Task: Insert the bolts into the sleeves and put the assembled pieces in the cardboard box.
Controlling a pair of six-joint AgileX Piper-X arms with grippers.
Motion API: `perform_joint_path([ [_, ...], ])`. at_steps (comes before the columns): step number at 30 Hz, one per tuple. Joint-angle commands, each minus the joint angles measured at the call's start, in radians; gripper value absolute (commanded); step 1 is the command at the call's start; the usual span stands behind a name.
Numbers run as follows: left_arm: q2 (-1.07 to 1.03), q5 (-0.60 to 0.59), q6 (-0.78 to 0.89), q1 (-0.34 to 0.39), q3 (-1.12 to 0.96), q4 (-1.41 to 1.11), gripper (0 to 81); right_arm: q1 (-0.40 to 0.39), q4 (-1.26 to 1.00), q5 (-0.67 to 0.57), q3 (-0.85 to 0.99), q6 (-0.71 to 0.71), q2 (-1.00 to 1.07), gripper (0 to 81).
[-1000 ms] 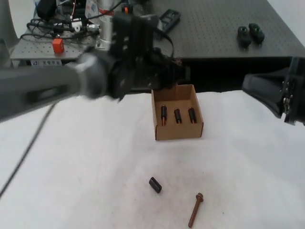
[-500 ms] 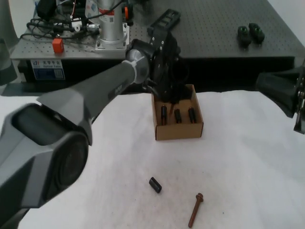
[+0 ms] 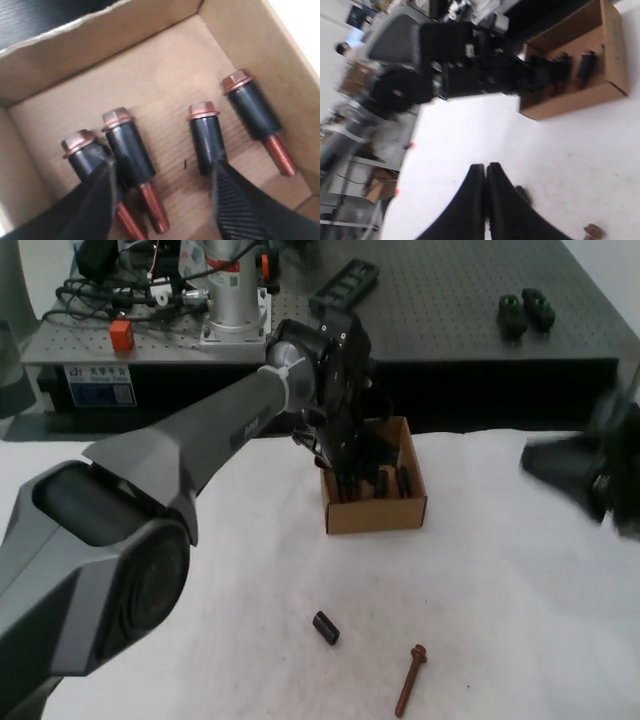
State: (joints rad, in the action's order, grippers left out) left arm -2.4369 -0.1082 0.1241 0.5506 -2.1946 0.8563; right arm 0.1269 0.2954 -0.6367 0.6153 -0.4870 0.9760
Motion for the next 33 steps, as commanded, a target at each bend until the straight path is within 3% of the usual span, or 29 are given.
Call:
perform_joint_path([
  [1,0.042,0.04,-0.014,0.0,-0.017,0.012,40.5,-0.079,0.175,0.174,0.029,0.163,0.01,0.1],
  [7,0.202,0.217,-0.071,0.0,-0.014,0.216,24.1,-0.294,0.305,0.351,0.106,0.312,0.156,15.8],
  [11,0.309,0.427,-0.132,-0.011,0.039,0.32,21.3,-0.394,0.375,0.382,0.229,0.395,0.344,27.8],
  [22,0.806,0.44,-0.103,-0.05,0.67,0.124,21.3,-0.614,0.494,0.469,0.647,0.599,0.818,28.4],
  [26,0.954,0.44,-0.124,-0.05,0.835,0.106,21.3,-0.661,0.531,0.534,0.736,0.642,0.922,28.4],
  [33,1.094,0.44,-0.172,-0.05,0.942,0.109,21.3,-0.686,0.545,0.631,0.787,0.665,1.023,28.4],
])
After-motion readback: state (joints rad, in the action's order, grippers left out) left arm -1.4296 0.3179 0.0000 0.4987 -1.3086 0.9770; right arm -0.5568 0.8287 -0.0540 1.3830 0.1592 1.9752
